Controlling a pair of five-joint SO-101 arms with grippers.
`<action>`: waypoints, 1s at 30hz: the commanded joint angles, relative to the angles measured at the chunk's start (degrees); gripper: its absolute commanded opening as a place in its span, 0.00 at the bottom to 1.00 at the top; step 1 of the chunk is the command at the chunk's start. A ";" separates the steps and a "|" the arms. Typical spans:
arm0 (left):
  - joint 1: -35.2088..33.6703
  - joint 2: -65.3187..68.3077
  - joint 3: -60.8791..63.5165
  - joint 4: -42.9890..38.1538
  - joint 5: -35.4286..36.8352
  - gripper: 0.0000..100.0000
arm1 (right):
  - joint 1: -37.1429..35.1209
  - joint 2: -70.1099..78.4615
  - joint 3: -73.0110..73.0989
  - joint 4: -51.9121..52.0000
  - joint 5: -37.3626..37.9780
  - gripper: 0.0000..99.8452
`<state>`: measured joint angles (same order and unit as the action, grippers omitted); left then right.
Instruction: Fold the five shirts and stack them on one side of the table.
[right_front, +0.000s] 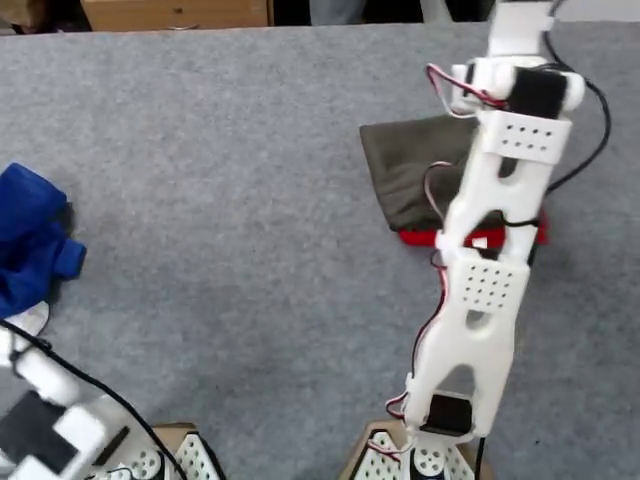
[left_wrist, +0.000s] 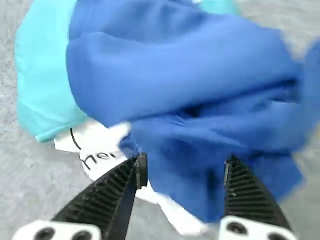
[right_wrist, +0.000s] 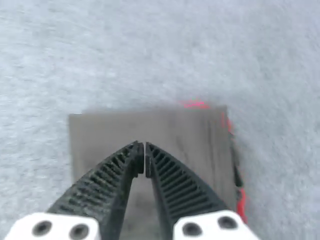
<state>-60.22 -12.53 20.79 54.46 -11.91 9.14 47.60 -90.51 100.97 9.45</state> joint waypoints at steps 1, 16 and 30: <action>-0.22 7.03 0.04 -9.93 2.55 0.26 | -3.69 -6.64 4.26 0.35 -0.35 0.01; 13.14 5.98 -6.11 10.64 7.65 0.03 | -7.74 -24.31 33.45 0.26 -0.35 0.01; 73.89 -43.60 17.27 18.20 8.88 0.03 | -7.38 -38.37 52.26 0.09 -0.35 0.01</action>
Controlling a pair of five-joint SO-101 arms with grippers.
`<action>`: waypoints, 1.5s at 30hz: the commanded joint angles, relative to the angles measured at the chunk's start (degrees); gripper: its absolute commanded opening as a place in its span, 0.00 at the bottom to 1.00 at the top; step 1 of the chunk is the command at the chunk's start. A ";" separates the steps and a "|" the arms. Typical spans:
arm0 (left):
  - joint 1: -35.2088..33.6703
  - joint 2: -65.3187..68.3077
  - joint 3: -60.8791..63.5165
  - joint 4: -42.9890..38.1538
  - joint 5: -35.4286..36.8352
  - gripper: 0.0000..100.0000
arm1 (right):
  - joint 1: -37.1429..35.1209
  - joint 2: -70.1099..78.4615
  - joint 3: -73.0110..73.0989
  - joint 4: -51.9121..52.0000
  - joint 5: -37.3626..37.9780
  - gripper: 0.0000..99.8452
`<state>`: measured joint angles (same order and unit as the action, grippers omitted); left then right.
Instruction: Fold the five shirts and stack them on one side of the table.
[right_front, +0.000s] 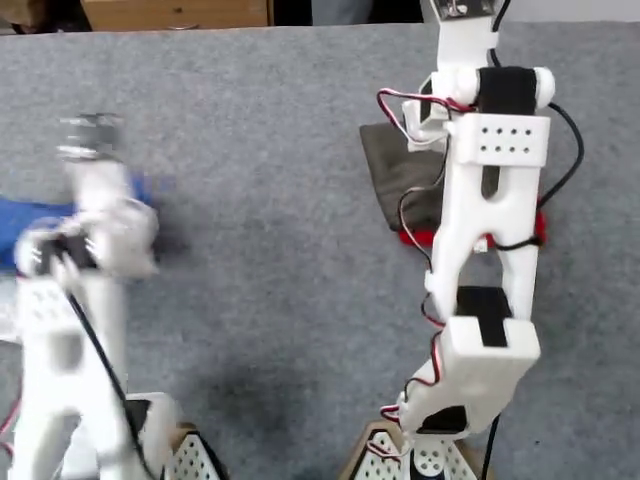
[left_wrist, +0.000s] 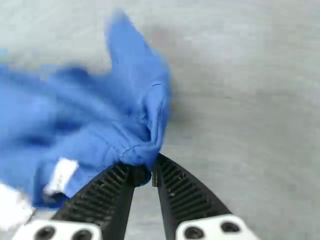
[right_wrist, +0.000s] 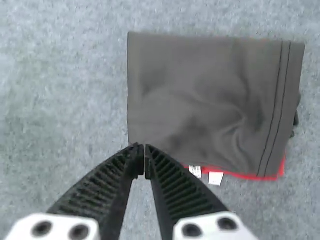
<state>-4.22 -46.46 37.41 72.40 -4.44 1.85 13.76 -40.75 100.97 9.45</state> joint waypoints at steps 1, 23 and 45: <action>22.90 -10.81 0.40 -0.53 1.49 0.03 | -0.09 -5.05 3.91 0.09 -0.35 0.01; -12.88 2.90 -9.80 3.52 14.95 0.31 | -7.47 -10.33 28.26 0.18 -0.70 0.23; -25.36 49.49 -6.37 -24.62 27.69 0.03 | -26.64 -9.71 67.38 -30.68 -16.18 0.03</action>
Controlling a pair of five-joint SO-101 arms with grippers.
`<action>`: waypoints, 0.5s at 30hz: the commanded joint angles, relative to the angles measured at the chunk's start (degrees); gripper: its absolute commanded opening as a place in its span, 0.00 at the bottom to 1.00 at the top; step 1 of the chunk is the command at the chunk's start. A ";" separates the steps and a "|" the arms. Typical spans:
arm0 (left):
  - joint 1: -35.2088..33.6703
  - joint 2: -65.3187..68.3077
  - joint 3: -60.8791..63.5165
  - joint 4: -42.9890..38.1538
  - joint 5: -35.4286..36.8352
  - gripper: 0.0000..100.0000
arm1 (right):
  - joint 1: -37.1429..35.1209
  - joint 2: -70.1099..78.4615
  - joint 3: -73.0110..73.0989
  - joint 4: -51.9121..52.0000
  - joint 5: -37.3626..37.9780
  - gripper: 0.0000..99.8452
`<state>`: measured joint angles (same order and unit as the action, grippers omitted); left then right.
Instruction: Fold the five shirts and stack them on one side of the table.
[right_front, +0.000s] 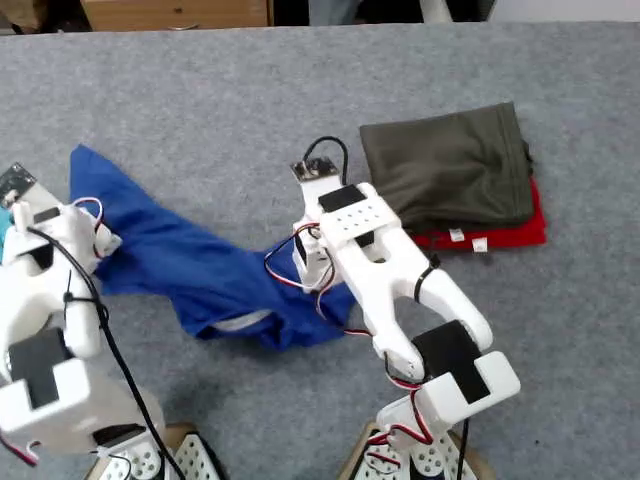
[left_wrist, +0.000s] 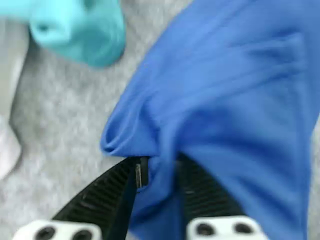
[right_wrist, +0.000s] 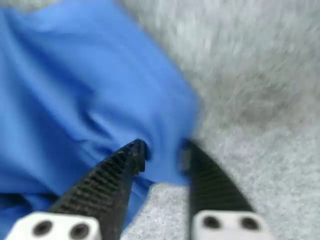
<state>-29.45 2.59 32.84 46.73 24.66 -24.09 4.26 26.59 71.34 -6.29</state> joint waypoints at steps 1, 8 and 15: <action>-0.13 0.26 -2.07 1.14 -1.67 0.03 | -0.62 -0.31 0.04 -1.05 -0.35 0.03; -1.19 -10.02 -2.24 5.54 -4.40 0.03 | -0.44 -5.49 -0.57 1.76 -0.26 0.01; -1.45 -31.38 -2.24 13.80 -4.84 0.03 | -0.44 -20.35 -7.16 10.90 3.78 0.01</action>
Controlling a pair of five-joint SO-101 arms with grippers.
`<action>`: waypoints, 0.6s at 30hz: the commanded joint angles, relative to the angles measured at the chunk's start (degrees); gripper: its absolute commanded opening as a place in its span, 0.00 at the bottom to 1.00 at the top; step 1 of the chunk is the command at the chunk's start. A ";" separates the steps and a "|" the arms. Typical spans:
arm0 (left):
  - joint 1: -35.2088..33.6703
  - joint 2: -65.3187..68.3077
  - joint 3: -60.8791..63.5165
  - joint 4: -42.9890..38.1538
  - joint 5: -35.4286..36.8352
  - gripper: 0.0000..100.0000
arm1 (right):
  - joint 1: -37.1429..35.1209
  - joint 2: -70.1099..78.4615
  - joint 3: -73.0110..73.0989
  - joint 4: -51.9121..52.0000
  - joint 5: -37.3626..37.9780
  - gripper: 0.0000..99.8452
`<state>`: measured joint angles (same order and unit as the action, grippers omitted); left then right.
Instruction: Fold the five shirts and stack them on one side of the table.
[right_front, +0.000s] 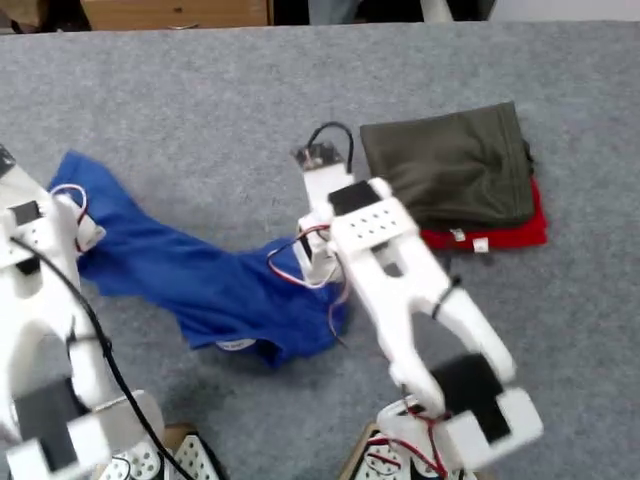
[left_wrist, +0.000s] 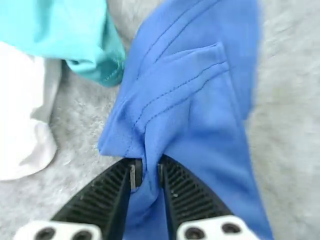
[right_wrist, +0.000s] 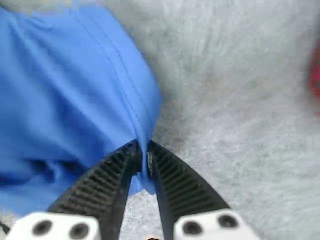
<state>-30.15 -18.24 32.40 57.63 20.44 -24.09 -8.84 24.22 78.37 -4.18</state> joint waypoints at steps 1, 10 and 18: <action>-0.75 -13.89 -1.80 4.22 -0.62 0.03 | -0.44 -9.54 -5.93 5.27 2.37 0.01; -0.31 -41.05 -9.10 22.42 -10.46 0.03 | 4.75 -26.15 -11.82 13.63 9.14 0.01; -0.66 -41.85 -26.42 37.80 -18.37 0.03 | 18.46 -36.53 -22.90 13.71 17.05 0.01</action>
<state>-30.15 -60.79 14.02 90.86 4.88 -8.79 -42.15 6.90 92.18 10.95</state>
